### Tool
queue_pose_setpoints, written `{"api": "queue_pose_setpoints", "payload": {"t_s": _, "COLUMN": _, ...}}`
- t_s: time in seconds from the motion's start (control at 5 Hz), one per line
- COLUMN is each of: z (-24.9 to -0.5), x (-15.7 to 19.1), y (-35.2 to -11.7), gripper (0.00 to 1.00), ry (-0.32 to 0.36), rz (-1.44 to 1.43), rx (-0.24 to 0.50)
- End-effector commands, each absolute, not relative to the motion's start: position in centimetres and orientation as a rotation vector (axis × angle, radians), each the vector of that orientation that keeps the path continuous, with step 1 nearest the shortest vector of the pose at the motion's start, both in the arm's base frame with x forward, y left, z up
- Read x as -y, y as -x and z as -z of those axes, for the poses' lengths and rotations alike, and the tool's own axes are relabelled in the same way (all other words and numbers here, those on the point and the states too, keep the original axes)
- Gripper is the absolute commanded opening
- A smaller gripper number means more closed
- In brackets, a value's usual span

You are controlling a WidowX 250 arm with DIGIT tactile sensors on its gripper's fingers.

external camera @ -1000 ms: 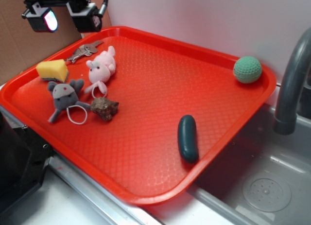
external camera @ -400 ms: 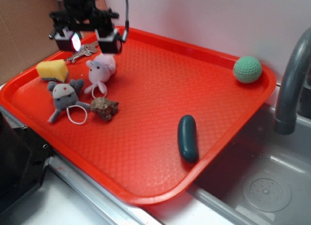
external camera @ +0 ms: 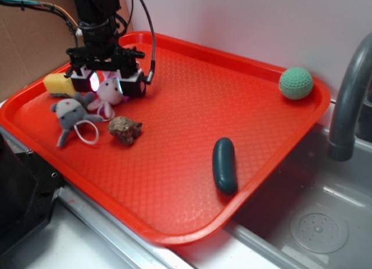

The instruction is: Grab the pink bunny.

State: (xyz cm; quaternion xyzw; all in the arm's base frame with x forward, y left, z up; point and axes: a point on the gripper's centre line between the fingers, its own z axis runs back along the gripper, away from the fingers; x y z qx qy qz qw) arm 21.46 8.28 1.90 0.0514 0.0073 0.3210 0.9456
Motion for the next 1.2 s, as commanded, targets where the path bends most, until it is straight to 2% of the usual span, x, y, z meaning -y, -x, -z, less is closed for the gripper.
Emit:
{"api": "queue_pose_setpoints", "payload": {"t_s": 0.0, "z": -5.1, "x": -7.7, "y": -21.1, "gripper": 0.00, "ry": -0.047, "rz": -0.706, "rx": 0.014}}
{"api": "queue_pose_setpoints", "payload": {"t_s": 0.2, "z": -10.1, "x": -5.2, "y": -22.6, "gripper": 0.00, "ry": -0.079, "rz": -0.529, "rx": 0.117}}
{"api": "queue_pose_setpoints", "payload": {"t_s": 0.4, "z": -15.1, "x": -2.4, "y": -22.7, "gripper": 0.00, "ry": -0.088, "rz": -0.377, "rx": 0.197}}
{"api": "queue_pose_setpoints", "payload": {"t_s": 0.6, "z": -20.1, "x": -0.1, "y": -22.0, "gripper": 0.00, "ry": -0.045, "rz": -0.270, "rx": 0.201}}
{"api": "queue_pose_setpoints", "payload": {"t_s": 0.8, "z": -23.6, "x": 1.1, "y": -21.5, "gripper": 0.00, "ry": -0.015, "rz": -0.190, "rx": 0.195}}
{"api": "queue_pose_setpoints", "payload": {"t_s": 1.0, "z": -24.3, "x": 0.8, "y": -21.1, "gripper": 0.00, "ry": 0.010, "rz": -0.211, "rx": 0.196}}
